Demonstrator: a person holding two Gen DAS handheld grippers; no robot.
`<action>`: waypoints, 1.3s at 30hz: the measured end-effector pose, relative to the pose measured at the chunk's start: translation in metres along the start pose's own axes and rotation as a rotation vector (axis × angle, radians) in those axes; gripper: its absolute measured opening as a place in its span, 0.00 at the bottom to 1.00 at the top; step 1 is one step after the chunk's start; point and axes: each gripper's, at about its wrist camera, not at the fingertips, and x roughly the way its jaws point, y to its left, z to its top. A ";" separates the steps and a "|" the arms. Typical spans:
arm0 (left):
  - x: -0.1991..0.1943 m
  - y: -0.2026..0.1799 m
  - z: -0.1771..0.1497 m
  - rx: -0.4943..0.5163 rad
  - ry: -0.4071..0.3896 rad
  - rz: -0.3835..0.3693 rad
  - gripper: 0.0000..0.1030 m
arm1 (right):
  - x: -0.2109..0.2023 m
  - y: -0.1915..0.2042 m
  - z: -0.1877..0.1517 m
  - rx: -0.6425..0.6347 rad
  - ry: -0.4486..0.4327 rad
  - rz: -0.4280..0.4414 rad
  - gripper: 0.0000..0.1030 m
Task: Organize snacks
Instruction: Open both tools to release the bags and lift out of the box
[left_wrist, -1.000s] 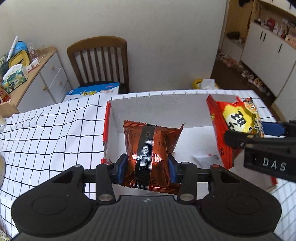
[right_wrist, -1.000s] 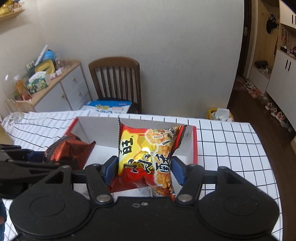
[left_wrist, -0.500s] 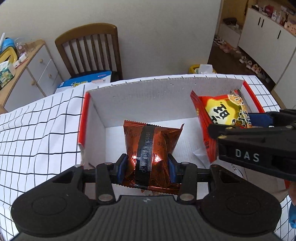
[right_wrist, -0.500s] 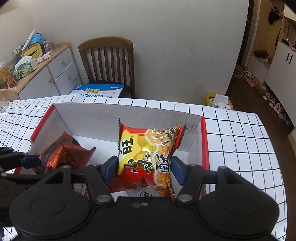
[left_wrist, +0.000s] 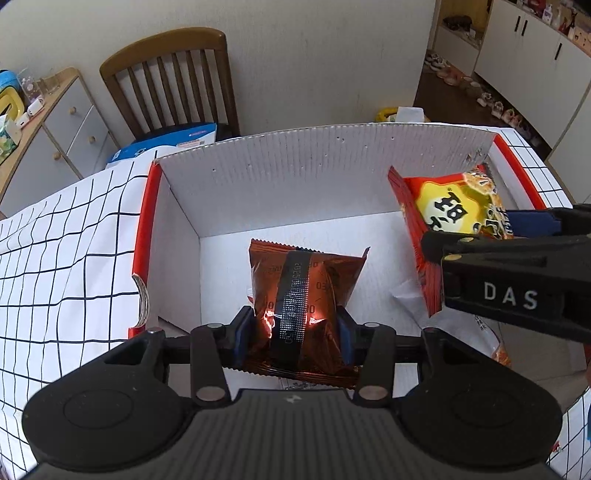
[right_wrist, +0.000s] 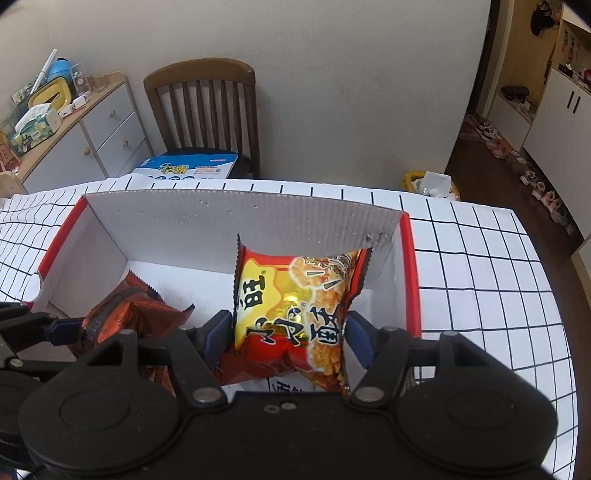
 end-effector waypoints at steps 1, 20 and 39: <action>0.000 0.000 0.000 0.000 -0.001 -0.001 0.45 | -0.001 -0.001 0.000 0.004 -0.002 0.004 0.69; -0.062 0.005 -0.014 -0.043 -0.102 -0.038 0.58 | -0.070 -0.001 -0.008 0.023 -0.098 0.051 0.81; -0.150 0.015 -0.057 -0.023 -0.224 -0.101 0.58 | -0.162 0.015 -0.039 0.028 -0.220 0.108 0.88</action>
